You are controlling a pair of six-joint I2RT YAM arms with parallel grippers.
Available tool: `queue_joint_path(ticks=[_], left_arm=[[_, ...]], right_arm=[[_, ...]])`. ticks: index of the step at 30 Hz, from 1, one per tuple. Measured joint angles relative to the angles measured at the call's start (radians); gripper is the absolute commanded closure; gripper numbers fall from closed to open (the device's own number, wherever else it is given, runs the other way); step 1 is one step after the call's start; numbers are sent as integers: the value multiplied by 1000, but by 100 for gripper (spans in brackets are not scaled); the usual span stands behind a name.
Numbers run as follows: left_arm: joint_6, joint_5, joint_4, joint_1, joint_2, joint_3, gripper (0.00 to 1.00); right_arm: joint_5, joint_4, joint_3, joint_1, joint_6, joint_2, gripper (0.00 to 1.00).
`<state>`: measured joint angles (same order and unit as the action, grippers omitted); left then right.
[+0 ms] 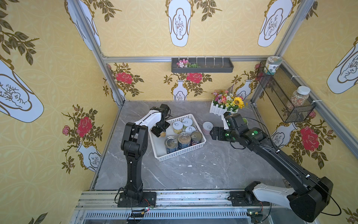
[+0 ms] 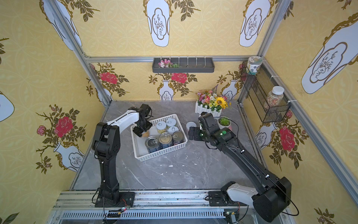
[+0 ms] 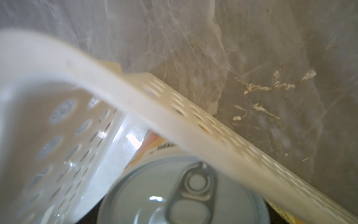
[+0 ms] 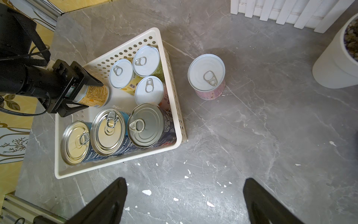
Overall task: Put the canned food in the basket
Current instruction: Place the canned food in the basket.
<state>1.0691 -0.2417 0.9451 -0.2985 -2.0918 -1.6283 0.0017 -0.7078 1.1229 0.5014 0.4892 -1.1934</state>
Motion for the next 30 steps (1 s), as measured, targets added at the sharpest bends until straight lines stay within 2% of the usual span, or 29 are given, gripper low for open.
queue_joint_path(ticks=[17, 19, 21, 22, 30], left_arm=[[-37, -23, -39, -2, 3, 26, 26], [-41, -24, -37, -2, 2, 24, 20], [-45, -25, -35, -2, 2, 23, 5], [-48, -29, -39, -2, 2, 23, 1], [-56, -35, -45, -2, 1, 19, 0]], right_arm=[[0, 0, 0, 1, 0, -6, 3], [0, 0, 0, 1, 0, -6, 3], [0, 0, 0, 1, 0, -6, 3], [0, 0, 0, 1, 0, -6, 3], [-1, 0, 0, 1, 0, -8, 3]])
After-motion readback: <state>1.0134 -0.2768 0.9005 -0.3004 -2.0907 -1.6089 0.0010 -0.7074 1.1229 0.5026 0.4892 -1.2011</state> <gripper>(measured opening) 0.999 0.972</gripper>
